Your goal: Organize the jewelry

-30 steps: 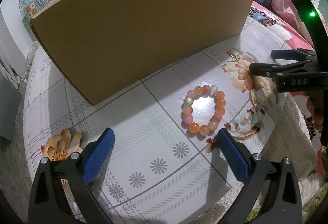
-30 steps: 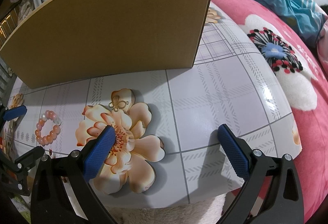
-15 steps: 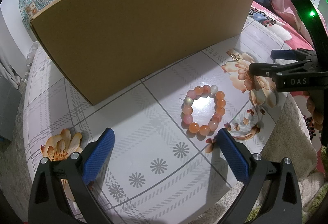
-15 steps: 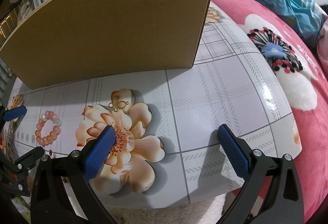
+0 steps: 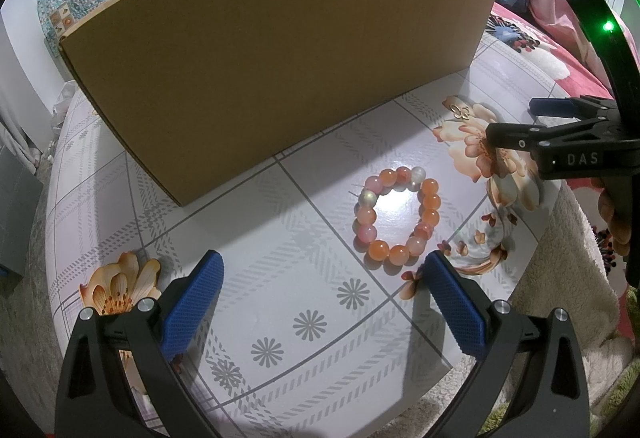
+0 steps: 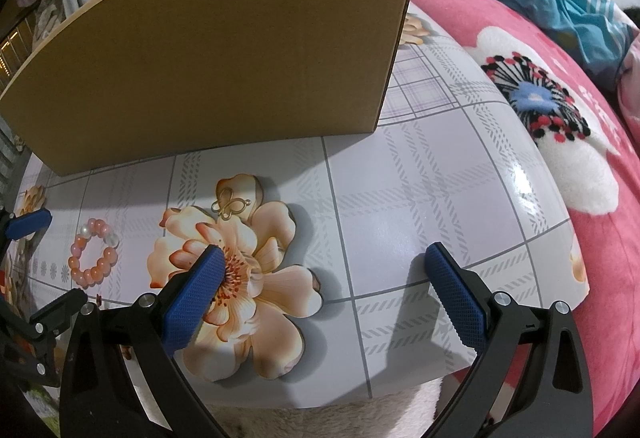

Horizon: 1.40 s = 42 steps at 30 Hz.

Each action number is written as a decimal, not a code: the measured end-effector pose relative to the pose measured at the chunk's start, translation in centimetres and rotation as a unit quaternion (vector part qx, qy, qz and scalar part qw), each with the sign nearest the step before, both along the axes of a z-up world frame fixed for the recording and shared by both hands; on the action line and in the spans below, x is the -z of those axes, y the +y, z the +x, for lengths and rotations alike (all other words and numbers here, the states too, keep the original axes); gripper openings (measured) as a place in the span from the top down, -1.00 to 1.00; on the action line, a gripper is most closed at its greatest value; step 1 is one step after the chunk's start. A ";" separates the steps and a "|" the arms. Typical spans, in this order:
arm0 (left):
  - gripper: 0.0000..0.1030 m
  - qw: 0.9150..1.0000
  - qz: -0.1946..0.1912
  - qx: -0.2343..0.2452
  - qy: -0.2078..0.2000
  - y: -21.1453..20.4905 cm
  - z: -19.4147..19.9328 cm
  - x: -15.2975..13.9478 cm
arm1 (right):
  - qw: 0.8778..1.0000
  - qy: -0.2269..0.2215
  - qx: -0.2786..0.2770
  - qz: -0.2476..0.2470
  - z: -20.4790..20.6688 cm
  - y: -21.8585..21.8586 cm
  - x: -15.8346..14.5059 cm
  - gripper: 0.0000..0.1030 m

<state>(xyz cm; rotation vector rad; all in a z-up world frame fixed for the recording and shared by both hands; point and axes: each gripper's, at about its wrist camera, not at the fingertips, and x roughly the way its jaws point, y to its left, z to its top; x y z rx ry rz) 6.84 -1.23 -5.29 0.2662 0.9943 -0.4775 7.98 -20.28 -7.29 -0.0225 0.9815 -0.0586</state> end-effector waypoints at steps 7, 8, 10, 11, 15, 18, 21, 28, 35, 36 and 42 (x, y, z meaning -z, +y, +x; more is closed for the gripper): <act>-0.92 1.000 0.000 -0.005 0.001 -0.1 0.2 0.0 | 1.000 -0.005 0.001 0.001 -0.1 -0.1 0.1 -0.85; -0.91 1.000 0.000 -0.006 0.001 -0.1 0.2 0.0 | 1.000 -0.006 0.001 0.001 -0.1 0.0 0.1 -0.85; -0.92 1.000 -0.001 -0.004 -0.001 -0.1 0.2 0.0 | 1.000 -0.008 0.001 0.001 -0.3 0.0 0.2 -0.85; -0.92 1.000 -0.002 -0.004 -0.003 0.0 0.2 0.0 | 1.000 -0.009 0.000 0.001 -0.5 -0.1 0.2 -0.85; -0.92 1.000 -0.002 -0.003 -0.004 0.0 0.2 0.0 | 1.000 -0.013 -0.001 0.001 -0.7 -0.1 0.2 -0.85; -0.92 1.000 -0.002 0.002 -0.005 0.0 0.1 0.1 | 1.000 -0.020 -0.006 0.002 -0.9 -0.1 0.3 -0.85; -0.92 1.000 -0.003 0.008 -0.005 0.0 0.2 0.0 | 1.000 -0.028 -0.011 0.002 -1.3 -0.1 0.3 -0.85; -0.92 1.000 -0.004 0.014 -0.008 -0.1 0.4 0.0 | 0.999 -0.035 -0.024 0.004 -2.2 0.2 0.3 -0.85; -0.83 0.998 0.019 0.031 -0.046 -0.9 -0.6 -0.4 | 0.999 -0.038 -0.037 0.006 -2.9 0.0 0.2 -0.85; -0.80 0.998 0.023 0.036 -0.053 -1.1 -0.8 -0.5 | 0.998 -0.039 -0.039 0.006 -3.0 0.0 0.2 -0.85; -0.65 0.996 0.011 0.060 -0.071 -1.9 -1.7 -1.4 | 0.998 -0.042 -0.047 0.008 -3.7 -0.1 0.0 -0.85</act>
